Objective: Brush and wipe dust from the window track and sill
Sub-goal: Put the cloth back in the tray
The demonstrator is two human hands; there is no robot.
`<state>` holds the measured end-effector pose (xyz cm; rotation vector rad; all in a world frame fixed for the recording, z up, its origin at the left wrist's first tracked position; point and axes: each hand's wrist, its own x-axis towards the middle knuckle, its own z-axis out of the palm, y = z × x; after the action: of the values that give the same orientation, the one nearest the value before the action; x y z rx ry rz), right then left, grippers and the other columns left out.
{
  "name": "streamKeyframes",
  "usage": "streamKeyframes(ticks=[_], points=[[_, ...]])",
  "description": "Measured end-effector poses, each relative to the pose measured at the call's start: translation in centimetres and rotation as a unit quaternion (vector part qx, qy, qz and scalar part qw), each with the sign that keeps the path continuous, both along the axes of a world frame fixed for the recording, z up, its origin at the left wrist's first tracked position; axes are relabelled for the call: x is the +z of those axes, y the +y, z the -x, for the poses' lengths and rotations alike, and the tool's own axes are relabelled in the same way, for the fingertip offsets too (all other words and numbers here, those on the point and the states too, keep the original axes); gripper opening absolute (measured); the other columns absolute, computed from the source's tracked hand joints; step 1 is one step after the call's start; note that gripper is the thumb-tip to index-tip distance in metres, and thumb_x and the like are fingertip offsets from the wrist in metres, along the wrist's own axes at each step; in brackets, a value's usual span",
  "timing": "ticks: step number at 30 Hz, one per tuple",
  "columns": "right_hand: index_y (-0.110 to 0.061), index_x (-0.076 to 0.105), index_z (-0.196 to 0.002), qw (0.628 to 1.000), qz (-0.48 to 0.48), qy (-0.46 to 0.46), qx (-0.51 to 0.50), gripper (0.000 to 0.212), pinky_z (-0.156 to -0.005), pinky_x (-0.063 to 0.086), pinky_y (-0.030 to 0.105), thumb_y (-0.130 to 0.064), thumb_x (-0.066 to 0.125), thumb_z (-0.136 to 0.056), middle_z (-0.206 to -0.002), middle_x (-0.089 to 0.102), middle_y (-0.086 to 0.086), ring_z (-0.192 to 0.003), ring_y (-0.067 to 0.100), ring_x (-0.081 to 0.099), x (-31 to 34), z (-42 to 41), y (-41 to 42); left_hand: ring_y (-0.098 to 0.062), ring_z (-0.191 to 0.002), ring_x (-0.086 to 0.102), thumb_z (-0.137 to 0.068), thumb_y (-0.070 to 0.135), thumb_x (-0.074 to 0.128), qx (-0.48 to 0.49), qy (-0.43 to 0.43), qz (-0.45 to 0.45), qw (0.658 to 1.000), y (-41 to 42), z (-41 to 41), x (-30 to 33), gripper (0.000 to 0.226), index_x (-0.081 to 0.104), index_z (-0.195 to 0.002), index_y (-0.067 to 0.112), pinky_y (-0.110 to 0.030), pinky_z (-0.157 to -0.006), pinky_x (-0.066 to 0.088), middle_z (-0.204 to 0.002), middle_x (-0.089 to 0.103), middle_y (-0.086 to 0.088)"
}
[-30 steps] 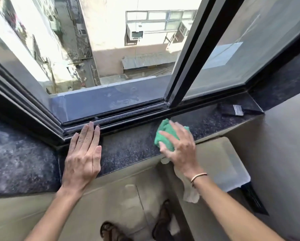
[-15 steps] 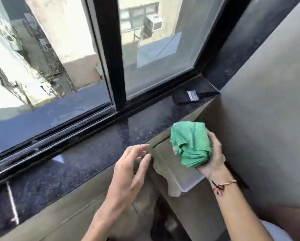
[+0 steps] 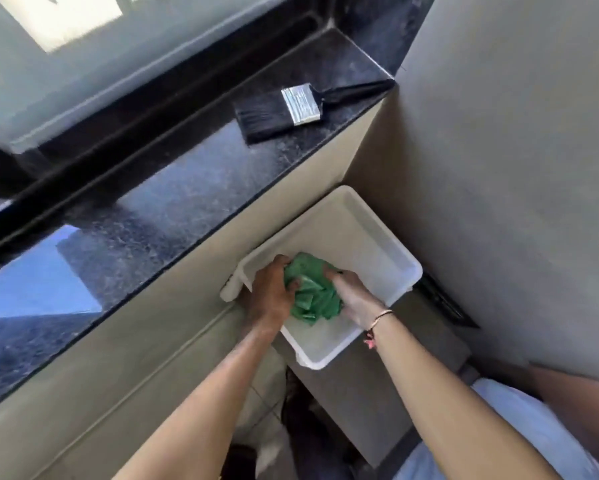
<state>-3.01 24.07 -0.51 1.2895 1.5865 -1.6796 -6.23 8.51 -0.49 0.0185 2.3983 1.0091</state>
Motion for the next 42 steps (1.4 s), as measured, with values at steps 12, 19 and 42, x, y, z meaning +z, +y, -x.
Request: streamKeyframes(ticks=[12, 19, 42], points=[[-0.016, 0.066, -0.107, 0.742, -0.546, 0.332, 0.202, 0.014, -0.080, 0.056, 0.041, -0.019, 0.059, -0.095, -0.102, 0.069, 0.006, -0.096, 0.031, 0.066, 14.5, 3.7, 1.4, -0.035, -0.106, 0.068, -0.093, 0.016, 0.067, -0.173, 0.382, 0.076, 0.905, 0.6, 1.1, 12.9, 0.032, 0.065, -0.124, 0.006, -0.046, -0.076, 0.062, -0.119, 0.070, -0.013], [-0.015, 0.052, -0.143, 0.621, -0.599, 0.339, 0.375, 0.050, -0.105, 0.047, 0.041, -0.006, 0.059, -0.095, -0.137, 0.063, 0.005, -0.128, 0.027, 0.053, 21.3, 14.7, 4.5, -0.035, -0.156, 0.030, -0.103, 0.053, 0.046, -0.096, 0.522, 0.214, 0.820, 0.1, 8.1, 20.4, 0.077, 0.029, -0.160, 0.003, -0.052, -0.125, 0.035, -0.167, 0.032, -0.022], [-0.001, 0.059, -0.132, 0.818, -0.449, 0.222, 0.282, 0.031, -0.104, 0.049, 0.034, 0.000, 0.056, -0.101, -0.121, 0.053, 0.014, -0.111, 0.031, 0.063, 4.3, -7.5, 5.4, -0.041, -0.149, 0.041, -0.104, 0.045, 0.045, -0.150, 0.366, 0.190, 0.898, -1.4, -6.6, 2.8, 0.073, 0.035, -0.154, -0.007, -0.053, -0.118, 0.044, -0.162, 0.037, -0.028]])
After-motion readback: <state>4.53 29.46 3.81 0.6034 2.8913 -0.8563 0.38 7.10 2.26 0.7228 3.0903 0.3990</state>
